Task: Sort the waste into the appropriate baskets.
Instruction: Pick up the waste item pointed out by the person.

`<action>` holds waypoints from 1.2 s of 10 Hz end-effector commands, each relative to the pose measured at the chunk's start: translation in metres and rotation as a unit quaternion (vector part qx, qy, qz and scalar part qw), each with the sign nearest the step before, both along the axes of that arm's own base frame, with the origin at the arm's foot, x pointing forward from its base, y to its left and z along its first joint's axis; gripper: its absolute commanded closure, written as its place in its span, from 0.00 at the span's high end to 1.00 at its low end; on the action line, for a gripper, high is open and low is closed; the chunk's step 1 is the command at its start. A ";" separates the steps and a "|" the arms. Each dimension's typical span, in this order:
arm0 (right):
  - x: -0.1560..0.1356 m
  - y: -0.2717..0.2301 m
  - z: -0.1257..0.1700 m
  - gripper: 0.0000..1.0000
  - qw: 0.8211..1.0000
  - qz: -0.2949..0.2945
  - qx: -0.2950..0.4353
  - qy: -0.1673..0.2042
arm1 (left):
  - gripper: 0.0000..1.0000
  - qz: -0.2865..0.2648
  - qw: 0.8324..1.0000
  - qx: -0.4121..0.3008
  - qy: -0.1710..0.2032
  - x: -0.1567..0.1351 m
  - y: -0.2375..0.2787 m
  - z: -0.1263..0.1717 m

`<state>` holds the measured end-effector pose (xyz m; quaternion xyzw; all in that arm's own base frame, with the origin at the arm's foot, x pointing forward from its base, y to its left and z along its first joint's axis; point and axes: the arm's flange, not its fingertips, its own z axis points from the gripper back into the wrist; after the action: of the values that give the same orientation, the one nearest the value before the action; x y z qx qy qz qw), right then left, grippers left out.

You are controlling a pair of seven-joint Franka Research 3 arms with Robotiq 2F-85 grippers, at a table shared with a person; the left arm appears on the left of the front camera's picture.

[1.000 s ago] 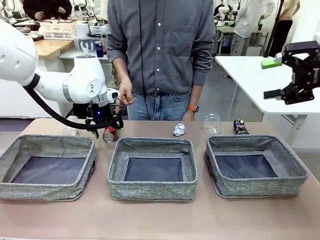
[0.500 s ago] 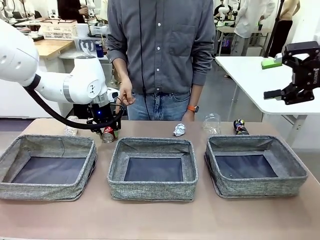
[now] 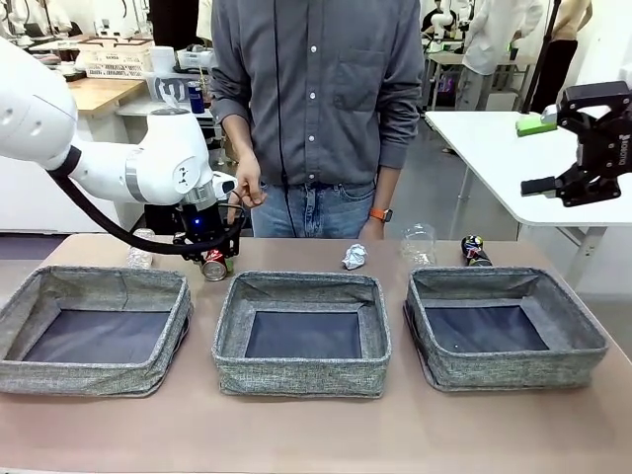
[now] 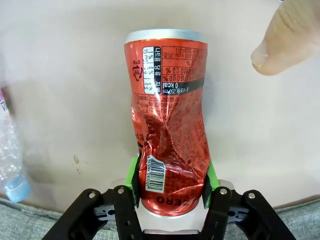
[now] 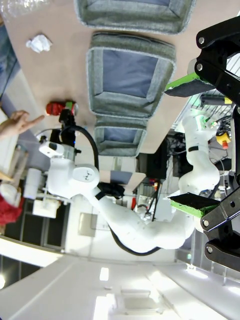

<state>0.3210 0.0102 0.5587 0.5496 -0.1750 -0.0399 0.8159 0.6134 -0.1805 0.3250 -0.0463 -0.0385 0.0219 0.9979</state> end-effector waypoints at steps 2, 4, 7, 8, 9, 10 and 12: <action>0.004 0.002 0.000 1.00 1.000 0.003 0.008 -0.018 | 0.00 0.022 1.000 0.017 0.007 -0.028 0.005 0.047; 0.004 0.002 0.000 1.00 1.000 0.003 0.008 -0.018 | 0.00 -0.009 0.995 0.046 0.092 -0.094 0.012 0.127; 0.004 0.002 0.000 1.00 1.000 0.003 0.008 -0.018 | 0.00 -0.106 0.994 0.032 0.020 -0.200 0.015 0.201; 0.004 0.002 0.000 1.00 1.000 0.003 0.008 -0.018 | 0.00 -0.121 0.992 0.010 -0.034 -0.230 0.012 0.217; 0.004 0.002 0.000 1.00 1.000 0.003 0.008 -0.018 | 0.00 -0.140 0.988 -0.003 -0.067 -0.246 0.011 0.222; 0.004 0.002 0.000 1.00 1.000 0.003 0.008 -0.018 | 0.00 -0.095 0.994 0.052 0.032 -0.205 0.005 0.221; 0.004 0.002 0.000 1.00 1.000 0.003 0.008 -0.018 | 0.00 -0.095 0.994 0.052 0.032 -0.205 0.005 0.221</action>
<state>0.3214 0.0105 0.5585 0.5486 -0.1748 -0.0397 0.8166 0.3939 -0.1720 0.5430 -0.0052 -0.0209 -0.0812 0.9965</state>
